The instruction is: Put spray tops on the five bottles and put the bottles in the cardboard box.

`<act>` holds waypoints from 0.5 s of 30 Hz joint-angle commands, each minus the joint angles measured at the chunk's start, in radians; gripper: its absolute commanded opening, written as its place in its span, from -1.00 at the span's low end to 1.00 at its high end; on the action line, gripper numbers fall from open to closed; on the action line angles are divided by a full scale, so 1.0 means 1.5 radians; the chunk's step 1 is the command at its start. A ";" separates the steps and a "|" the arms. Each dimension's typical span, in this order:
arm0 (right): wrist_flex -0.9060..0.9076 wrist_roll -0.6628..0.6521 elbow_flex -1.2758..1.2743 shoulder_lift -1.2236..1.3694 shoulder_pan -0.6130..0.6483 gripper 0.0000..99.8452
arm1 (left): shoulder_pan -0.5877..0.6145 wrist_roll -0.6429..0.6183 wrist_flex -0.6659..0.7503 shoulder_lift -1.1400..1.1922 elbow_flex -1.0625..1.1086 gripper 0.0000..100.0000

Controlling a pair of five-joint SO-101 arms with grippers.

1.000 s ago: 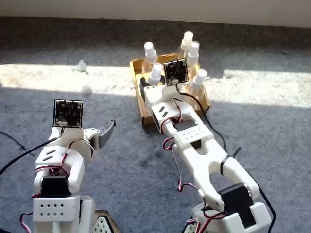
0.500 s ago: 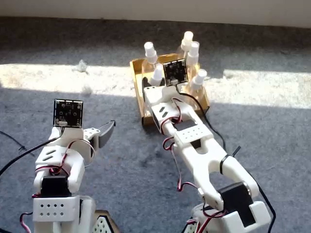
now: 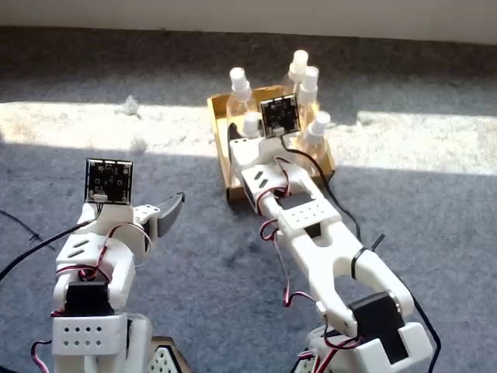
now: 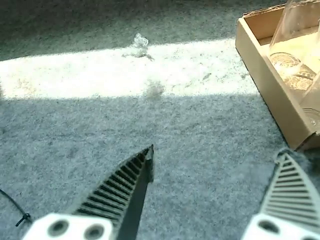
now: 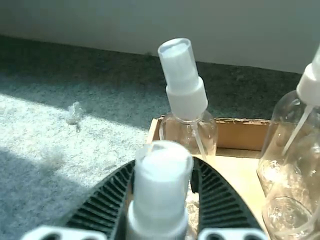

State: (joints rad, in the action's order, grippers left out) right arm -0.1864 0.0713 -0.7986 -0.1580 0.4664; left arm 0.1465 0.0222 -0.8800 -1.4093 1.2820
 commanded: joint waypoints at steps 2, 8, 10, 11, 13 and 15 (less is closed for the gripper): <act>-0.009 -0.005 0.033 -0.011 -0.003 -0.77 | 0.007 -0.003 0.012 0.001 -0.005 -0.32; -0.009 -0.005 0.035 -0.012 -0.003 -0.71 | 0.006 -0.003 0.012 0.002 -0.005 -0.32; -0.009 -0.005 0.037 -0.013 -0.003 -0.65 | 0.006 -0.003 0.013 0.002 -0.005 -0.32; -0.009 -0.005 0.038 -0.013 -0.003 -0.64 | 0.006 -0.003 0.014 0.003 -0.005 -0.32; -0.009 -0.005 0.038 -0.013 -0.003 -0.64 | 0.006 -0.003 0.014 0.003 -0.004 -0.32; -0.008 -0.005 0.039 -0.013 -0.004 -0.64 | 0.005 -0.002 0.015 0.004 -0.004 -0.32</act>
State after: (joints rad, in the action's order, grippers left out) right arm -0.1864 0.0713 -0.7986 -0.1580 0.4664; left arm 0.1465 0.0222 -0.8800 -1.4093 1.2820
